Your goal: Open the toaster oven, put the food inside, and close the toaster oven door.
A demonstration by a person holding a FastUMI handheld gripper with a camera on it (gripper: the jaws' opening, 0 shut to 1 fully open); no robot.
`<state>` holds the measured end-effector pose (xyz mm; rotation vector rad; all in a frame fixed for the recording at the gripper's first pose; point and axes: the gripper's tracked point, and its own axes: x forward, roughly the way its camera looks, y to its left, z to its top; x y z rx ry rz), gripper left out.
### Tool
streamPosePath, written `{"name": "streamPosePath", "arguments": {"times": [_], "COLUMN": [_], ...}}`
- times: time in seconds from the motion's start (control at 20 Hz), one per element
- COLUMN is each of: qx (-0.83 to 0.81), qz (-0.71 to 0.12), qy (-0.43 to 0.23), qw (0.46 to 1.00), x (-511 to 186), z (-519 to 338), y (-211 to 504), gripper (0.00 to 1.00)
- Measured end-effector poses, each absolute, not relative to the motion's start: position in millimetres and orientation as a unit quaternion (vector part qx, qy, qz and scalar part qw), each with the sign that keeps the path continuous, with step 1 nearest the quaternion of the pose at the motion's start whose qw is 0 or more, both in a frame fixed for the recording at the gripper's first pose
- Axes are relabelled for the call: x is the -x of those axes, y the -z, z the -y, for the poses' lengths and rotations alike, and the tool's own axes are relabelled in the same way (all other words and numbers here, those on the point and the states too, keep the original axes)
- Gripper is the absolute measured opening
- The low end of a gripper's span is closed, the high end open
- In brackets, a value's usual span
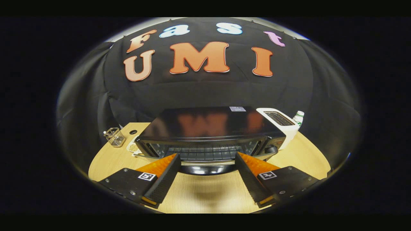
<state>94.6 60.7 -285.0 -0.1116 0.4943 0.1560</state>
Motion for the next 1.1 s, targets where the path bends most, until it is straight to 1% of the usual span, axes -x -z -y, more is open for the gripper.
{"name": "streamPosePath", "arguments": {"times": [0.55,1.1], "qx": [0.058,0.052], "qz": [-0.289,-0.336], "qy": [-0.076,-0.071], "qw": [0.953,0.938], "x": [-31.6,4.7], "z": [-43.6,-28.9], "y": [330.6,386.6], "gripper": [1.00,1.00]}}
